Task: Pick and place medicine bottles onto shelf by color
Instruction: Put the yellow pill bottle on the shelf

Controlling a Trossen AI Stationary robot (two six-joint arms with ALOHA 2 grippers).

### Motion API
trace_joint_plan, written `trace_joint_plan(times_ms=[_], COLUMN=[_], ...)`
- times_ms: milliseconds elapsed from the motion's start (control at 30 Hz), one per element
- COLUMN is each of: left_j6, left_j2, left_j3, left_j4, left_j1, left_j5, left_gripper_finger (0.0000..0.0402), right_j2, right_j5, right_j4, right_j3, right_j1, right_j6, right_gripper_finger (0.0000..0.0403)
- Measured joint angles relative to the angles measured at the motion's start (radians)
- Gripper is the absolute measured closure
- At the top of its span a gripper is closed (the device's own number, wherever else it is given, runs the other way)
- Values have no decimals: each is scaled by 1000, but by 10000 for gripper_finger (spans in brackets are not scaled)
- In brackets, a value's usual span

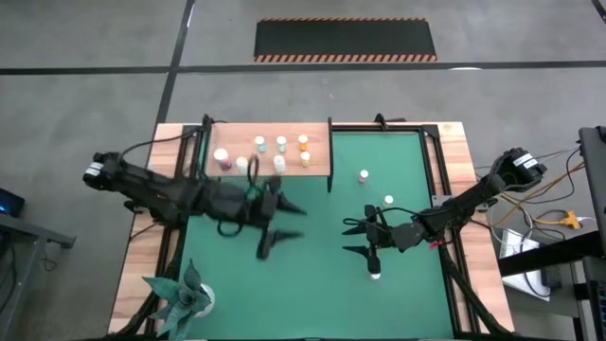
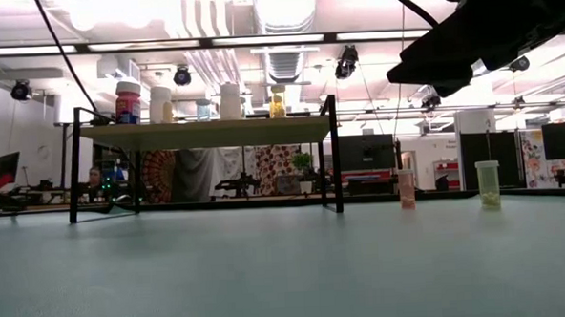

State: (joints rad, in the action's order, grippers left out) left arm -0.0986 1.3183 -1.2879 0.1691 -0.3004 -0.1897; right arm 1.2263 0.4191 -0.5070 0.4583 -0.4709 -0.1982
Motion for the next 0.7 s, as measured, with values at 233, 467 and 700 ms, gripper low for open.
trace_joint_plan(times_ms=[233,467,700], left_j6=[0,-1,8], left_j2=[43,76,75], left_j3=[170,281,281], left_j4=[-195,-352,-354], left_j1=[-148,-179,-177], left_j5=[-6,-10,-59], left_gripper_finger=[183,183,183], right_j2=[0,0,0], right_j5=[0,0,0], right_j4=[3,3,5], right_j3=[0,0,0], right_j1=[0,0,0], right_j6=[8,32,35], right_gripper_finger=[218,218,218])
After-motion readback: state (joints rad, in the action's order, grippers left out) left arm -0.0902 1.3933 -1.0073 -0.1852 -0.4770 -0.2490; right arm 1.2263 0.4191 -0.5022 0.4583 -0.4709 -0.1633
